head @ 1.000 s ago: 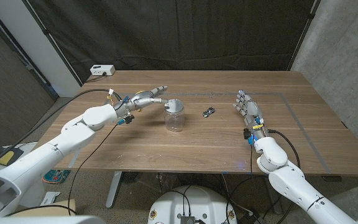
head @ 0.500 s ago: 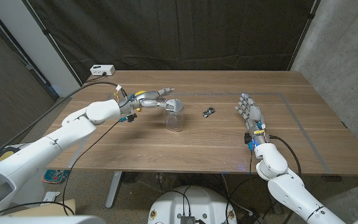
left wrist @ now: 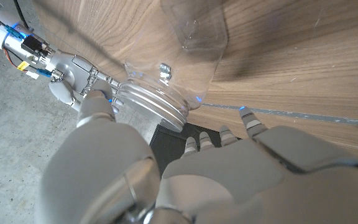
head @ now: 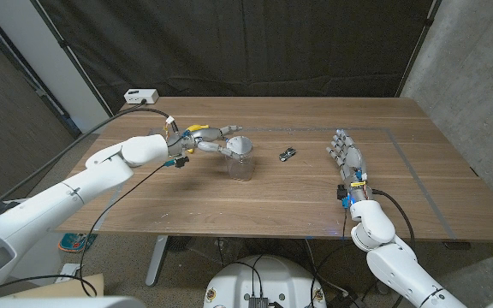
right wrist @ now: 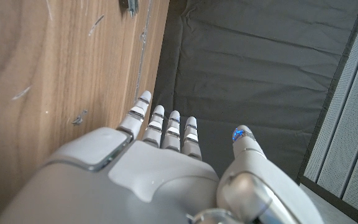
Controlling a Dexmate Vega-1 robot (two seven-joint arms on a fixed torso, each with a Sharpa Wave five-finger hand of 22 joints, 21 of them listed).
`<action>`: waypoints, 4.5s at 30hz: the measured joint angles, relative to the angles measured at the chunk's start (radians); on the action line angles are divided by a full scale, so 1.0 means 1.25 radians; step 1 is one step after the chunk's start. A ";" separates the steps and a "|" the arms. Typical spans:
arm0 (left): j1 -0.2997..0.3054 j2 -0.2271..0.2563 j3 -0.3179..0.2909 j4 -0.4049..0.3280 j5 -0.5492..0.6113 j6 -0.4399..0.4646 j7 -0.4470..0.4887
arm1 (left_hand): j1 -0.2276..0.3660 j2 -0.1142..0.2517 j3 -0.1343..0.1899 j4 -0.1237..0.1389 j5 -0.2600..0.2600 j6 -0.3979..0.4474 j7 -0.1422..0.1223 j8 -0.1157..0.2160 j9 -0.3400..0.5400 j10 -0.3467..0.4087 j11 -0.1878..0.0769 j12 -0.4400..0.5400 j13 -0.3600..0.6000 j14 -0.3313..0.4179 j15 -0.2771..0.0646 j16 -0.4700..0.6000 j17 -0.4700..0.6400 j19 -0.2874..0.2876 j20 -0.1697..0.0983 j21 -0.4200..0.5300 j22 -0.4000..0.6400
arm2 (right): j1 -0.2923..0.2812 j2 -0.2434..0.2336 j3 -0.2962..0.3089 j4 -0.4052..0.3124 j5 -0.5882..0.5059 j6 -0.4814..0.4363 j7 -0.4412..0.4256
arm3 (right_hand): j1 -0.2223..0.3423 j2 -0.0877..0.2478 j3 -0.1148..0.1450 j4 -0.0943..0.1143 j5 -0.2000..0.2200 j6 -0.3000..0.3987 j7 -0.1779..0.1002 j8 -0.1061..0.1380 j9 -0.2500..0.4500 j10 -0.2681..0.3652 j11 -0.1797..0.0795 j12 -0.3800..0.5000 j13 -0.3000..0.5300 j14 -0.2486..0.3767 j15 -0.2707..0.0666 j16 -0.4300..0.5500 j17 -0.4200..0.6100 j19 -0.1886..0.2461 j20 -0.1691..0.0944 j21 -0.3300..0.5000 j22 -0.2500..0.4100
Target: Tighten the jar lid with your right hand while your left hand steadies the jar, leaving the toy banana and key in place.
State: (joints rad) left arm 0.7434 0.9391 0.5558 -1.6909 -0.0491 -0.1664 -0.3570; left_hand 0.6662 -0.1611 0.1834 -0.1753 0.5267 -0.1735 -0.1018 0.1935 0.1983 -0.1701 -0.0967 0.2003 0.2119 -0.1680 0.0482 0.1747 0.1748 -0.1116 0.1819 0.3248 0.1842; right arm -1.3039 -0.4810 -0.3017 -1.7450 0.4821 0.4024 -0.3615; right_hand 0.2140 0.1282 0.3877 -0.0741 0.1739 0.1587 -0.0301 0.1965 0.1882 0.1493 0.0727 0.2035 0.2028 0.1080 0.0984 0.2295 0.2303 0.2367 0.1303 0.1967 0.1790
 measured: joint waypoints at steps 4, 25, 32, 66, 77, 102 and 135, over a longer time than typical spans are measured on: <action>-0.005 0.001 0.005 -0.003 0.010 0.013 -0.006 | 0.014 0.003 0.000 0.000 0.000 0.000 0.000 0.006 0.000 0.000 0.000 0.005 0.000 0.000 0.000 0.003 0.000 0.000 0.000 0.000 0.000 | 0.003 0.004 0.000 0.007 0.000 0.005 0.002 | -0.003 -0.003 -0.003 0.003 0.000 0.000 0.000 0.000 0.000 0.000 0.000 0.000 0.000 0.000 0.000 0.000 0.000 0.000 0.000 0.000 0.000; -0.027 -0.039 0.047 0.049 0.021 0.012 -0.028 | 0.093 0.006 -0.014 0.008 0.000 0.000 0.009 0.019 0.003 0.001 0.000 0.026 0.004 0.014 -0.026 0.017 -0.001 0.028 -0.002 -0.006 0.000 | 0.010 0.018 0.003 0.035 0.008 0.023 0.013 | -0.021 -0.007 -0.010 0.010 0.000 0.000 0.000 0.000 0.000 0.006 0.006 0.000 0.000 0.007 0.002 0.000 0.000 0.000 0.000 0.000 0.000; -0.015 -0.053 0.047 0.077 -0.002 -0.026 -0.007 | 0.127 0.009 -0.027 0.013 -0.005 0.002 -0.007 0.032 0.003 0.040 -0.016 0.044 0.004 0.056 -0.058 0.021 -0.002 0.070 -0.018 -0.001 0.004 | 0.012 0.019 0.003 0.037 0.010 0.023 0.013 | -0.024 -0.009 -0.012 0.012 0.000 0.000 0.000 0.000 0.000 0.006 0.006 0.000 0.000 0.007 0.002 0.000 0.000 0.000 0.000 0.000 0.000; 0.054 -0.179 0.037 0.255 -0.119 -0.169 0.094 | 0.302 0.068 -0.040 0.029 -0.236 0.375 -0.006 0.209 0.001 0.470 -0.058 0.100 0.017 0.380 -0.071 0.052 0.011 0.219 -0.071 0.028 0.021 | 0.045 -0.002 -0.018 0.010 -0.027 -0.019 0.020 | -0.030 -0.009 -0.009 0.013 0.003 0.000 0.000 0.000 0.000 0.006 0.006 0.000 0.000 0.011 0.006 0.000 -0.002 0.000 0.000 0.006 0.000; 0.055 -0.173 0.046 0.232 -0.049 -0.138 0.155 | 0.302 0.068 -0.043 0.032 -0.254 0.378 -0.003 0.218 0.001 0.492 -0.054 0.100 0.018 0.391 -0.073 0.059 0.015 0.212 -0.057 0.020 0.020 | 0.059 -0.087 -0.029 -0.101 -0.100 -0.161 0.011 | 0.027 -0.005 0.028 -0.033 0.006 0.000 0.000 0.000 0.000 0.014 -0.003 0.000 0.000 0.015 0.002 -0.004 -0.013 0.003 -0.003 0.006 -0.002; 0.040 -0.159 0.065 0.212 0.064 -0.094 0.227 | 0.287 0.084 -0.044 0.033 -0.264 0.390 0.009 0.218 -0.006 0.513 -0.053 0.083 0.010 0.390 -0.073 0.059 0.016 0.203 -0.051 0.021 0.020 | 0.273 -0.335 -0.175 -0.441 -0.317 -0.713 0.163 | 0.188 -0.041 0.065 -0.094 0.009 -0.025 0.027 0.000 0.004 0.000 0.000 -0.006 0.000 0.036 -0.026 -0.011 -0.024 0.053 -0.007 0.015 -0.002; 0.028 -0.157 0.078 0.202 0.100 -0.067 0.235 | 0.270 0.100 -0.045 0.034 -0.273 0.392 0.006 0.201 -0.008 0.513 -0.053 0.069 0.011 0.383 -0.071 0.055 0.016 0.195 -0.051 0.021 0.020 | 0.686 -0.321 -0.550 -0.518 -0.729 -1.014 0.602 | 0.327 -0.069 0.084 -0.091 0.005 -0.123 -0.044 -0.004 0.004 -0.118 -0.061 -0.016 0.004 -0.046 -0.028 -0.030 -0.028 0.023 0.006 0.002 -0.002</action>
State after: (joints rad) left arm 0.7782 0.7430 0.6537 -1.4383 0.0754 -0.2506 -0.0637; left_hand 1.0037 -0.0358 0.1269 -0.1322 0.1849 0.3170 -0.0945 0.4449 0.1883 0.4715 -0.1629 0.2863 0.2257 0.3106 -0.0411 0.2438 0.1953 0.1319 0.1181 0.3506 0.2098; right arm -0.4461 -0.8817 -0.9888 -2.3930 -0.4298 -0.8656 0.3913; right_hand 0.6226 0.0414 0.4928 -0.1875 0.1807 0.0050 -0.0848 0.1918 0.1933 0.0018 -0.0031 0.1841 0.2079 0.0502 0.0628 0.1919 0.1951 0.2652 0.1374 0.1997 0.1769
